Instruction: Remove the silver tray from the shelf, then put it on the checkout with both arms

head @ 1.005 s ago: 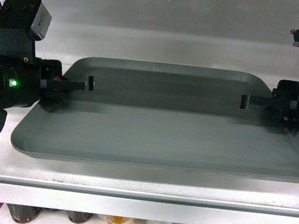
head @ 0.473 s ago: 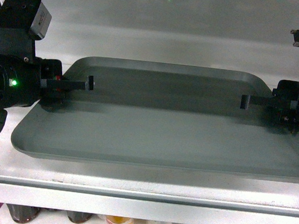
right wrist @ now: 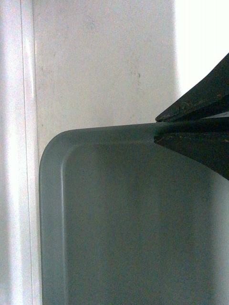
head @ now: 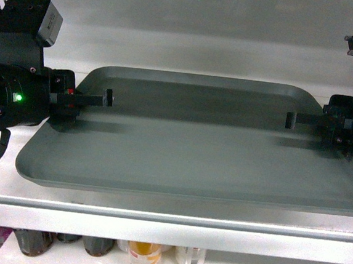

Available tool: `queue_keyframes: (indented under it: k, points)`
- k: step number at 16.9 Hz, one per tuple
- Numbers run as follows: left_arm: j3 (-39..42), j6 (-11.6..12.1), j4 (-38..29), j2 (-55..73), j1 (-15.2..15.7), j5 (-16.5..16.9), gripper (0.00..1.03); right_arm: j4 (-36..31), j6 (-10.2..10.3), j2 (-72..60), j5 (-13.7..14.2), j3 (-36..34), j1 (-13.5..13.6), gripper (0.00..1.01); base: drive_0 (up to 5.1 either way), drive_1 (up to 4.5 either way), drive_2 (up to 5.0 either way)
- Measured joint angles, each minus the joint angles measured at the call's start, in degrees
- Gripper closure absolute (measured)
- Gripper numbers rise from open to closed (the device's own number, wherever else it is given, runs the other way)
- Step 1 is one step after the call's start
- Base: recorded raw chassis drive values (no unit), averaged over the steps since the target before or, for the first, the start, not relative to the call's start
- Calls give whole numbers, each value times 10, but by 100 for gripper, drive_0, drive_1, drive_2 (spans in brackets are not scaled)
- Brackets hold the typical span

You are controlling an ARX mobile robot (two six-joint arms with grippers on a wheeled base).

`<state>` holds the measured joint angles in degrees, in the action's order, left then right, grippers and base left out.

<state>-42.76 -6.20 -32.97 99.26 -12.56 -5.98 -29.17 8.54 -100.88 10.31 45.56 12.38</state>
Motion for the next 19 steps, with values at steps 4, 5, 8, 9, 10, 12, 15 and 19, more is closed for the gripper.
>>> queue_keyframes:
  k: [4, 5, 8, 9, 10, 12, 15, 19]
  points:
    - [0, 0, 0, 0, 0, 1, 99, -1, 0, 0, 0, 0, 3, 98, -51, -331, 424]
    - [0, 0, 1, 0, 0, 0, 99, 0, 0, 0, 1, 0, 3, 98, 14, -367, 394]
    - [0, 0, 1, 0, 2, 1, 99, 0, 0, 0, 2, 0, 3, 98, -20, -412, 373]
    - [0, 0, 0, 0, 1, -1, 99, 0, 0, 0, 3, 0, 3, 98, -20, -412, 373]
    - [0, 0, 0, 0, 0, -1, 99, 0, 0, 0, 3, 0, 3, 98, -20, -412, 373]
    - [0, 0, 0, 0, 1, -1, 99, 0, 0, 0, 3, 0, 3, 98, -20, -412, 373]
    - [0, 0, 1, 0, 1, 0, 99, 0, 0, 0, 3, 0, 3, 98, -20, -412, 373]
    - [0, 0, 1, 0, 1, 1, 99, 0, 0, 0, 2, 0, 4, 98, -3, -426, 420]
